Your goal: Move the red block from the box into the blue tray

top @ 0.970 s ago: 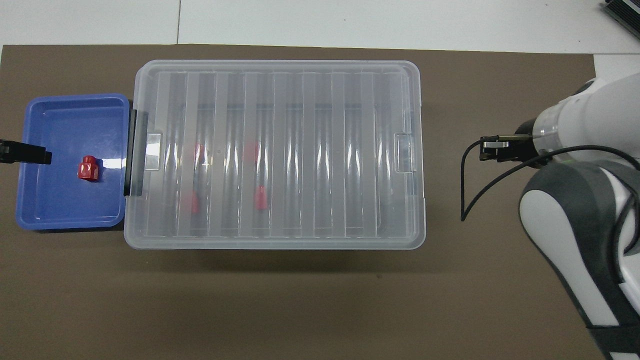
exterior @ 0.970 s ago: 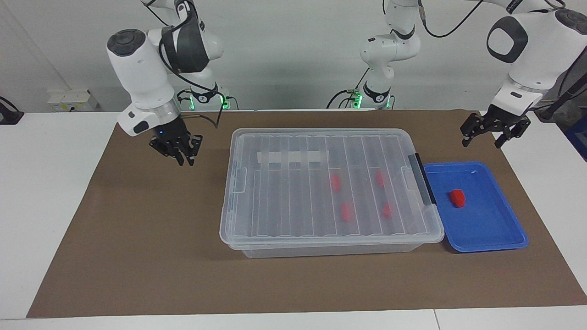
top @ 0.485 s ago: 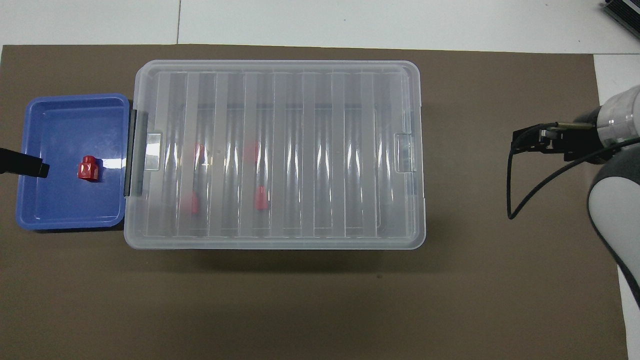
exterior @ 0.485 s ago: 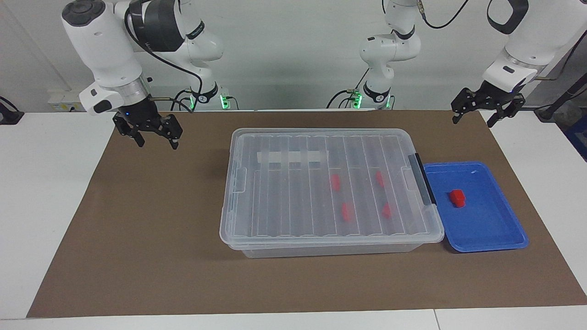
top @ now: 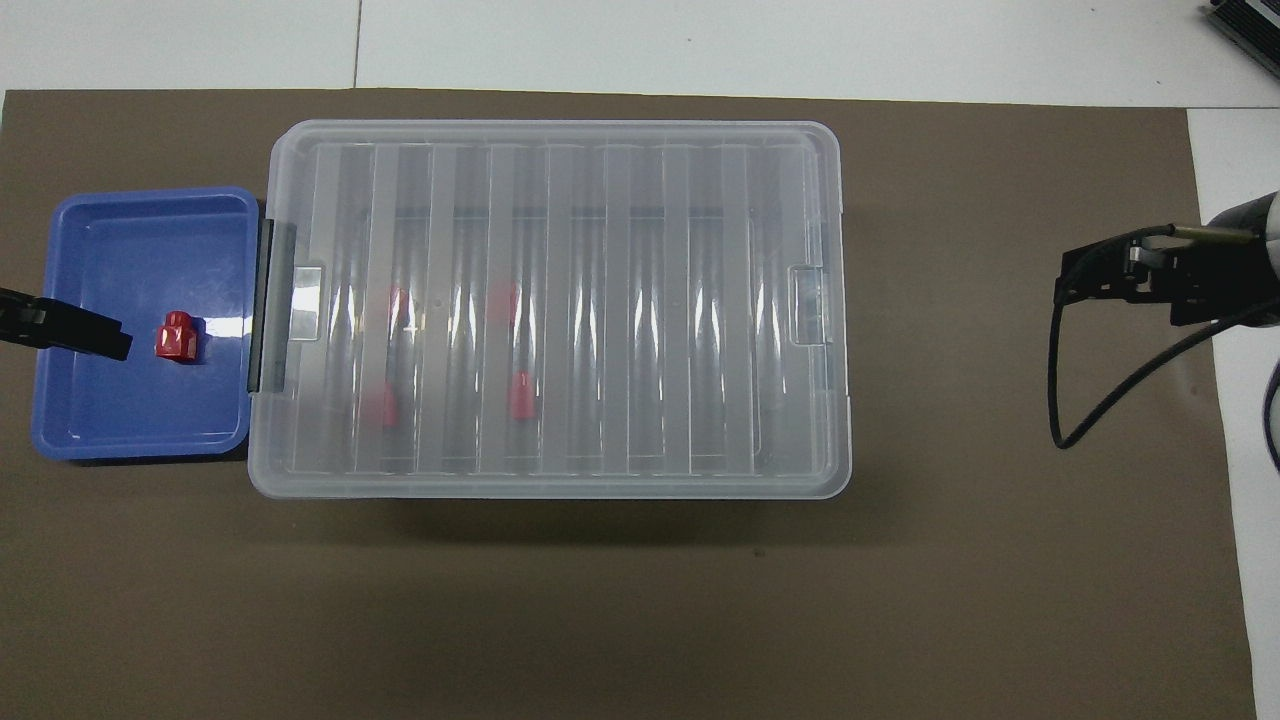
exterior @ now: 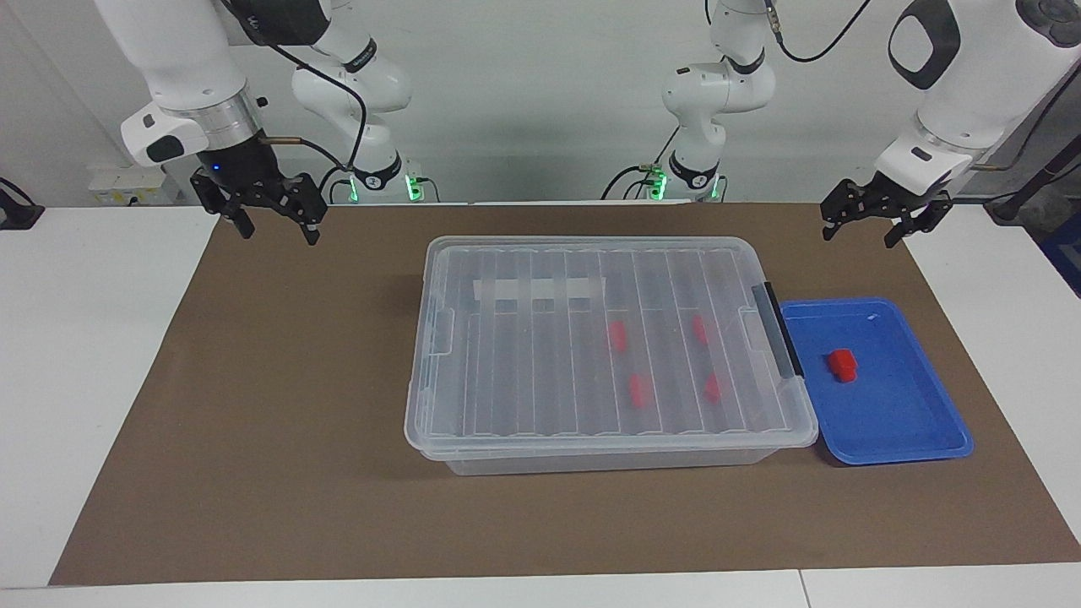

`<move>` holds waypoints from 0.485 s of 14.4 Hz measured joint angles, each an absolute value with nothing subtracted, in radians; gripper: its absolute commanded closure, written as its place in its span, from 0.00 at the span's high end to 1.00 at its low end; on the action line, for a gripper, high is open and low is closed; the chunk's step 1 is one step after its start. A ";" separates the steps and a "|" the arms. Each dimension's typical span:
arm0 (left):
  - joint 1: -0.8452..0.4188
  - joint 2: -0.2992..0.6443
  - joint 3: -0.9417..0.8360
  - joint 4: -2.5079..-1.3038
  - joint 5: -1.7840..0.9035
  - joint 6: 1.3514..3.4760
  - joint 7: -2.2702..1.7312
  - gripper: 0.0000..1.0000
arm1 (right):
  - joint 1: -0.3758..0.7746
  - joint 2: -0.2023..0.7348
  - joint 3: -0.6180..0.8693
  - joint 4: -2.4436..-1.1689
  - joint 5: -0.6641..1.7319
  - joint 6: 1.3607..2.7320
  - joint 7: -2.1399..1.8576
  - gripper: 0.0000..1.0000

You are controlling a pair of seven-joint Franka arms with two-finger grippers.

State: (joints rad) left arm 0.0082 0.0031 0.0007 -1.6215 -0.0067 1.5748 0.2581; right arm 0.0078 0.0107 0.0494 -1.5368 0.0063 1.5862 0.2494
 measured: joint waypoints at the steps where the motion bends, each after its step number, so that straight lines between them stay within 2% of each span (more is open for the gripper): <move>1: -0.003 0.002 0.001 -1.621 -0.007 1.575 0.258 1.00 | 0.008 0.011 0.050 -1.537 0.005 1.571 0.253 1.00; 7: -0.019 -0.003 0.015 -1.621 -0.005 1.576 0.258 1.00 | 0.009 0.010 0.055 -1.539 -0.013 1.541 0.256 1.00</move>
State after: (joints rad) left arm -0.0193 -0.0025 0.0155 -1.6208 -0.0054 1.5757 0.2580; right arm 0.0089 0.0099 0.0554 -1.5389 -0.0129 1.5410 0.2558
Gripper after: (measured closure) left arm 0.000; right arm 0.000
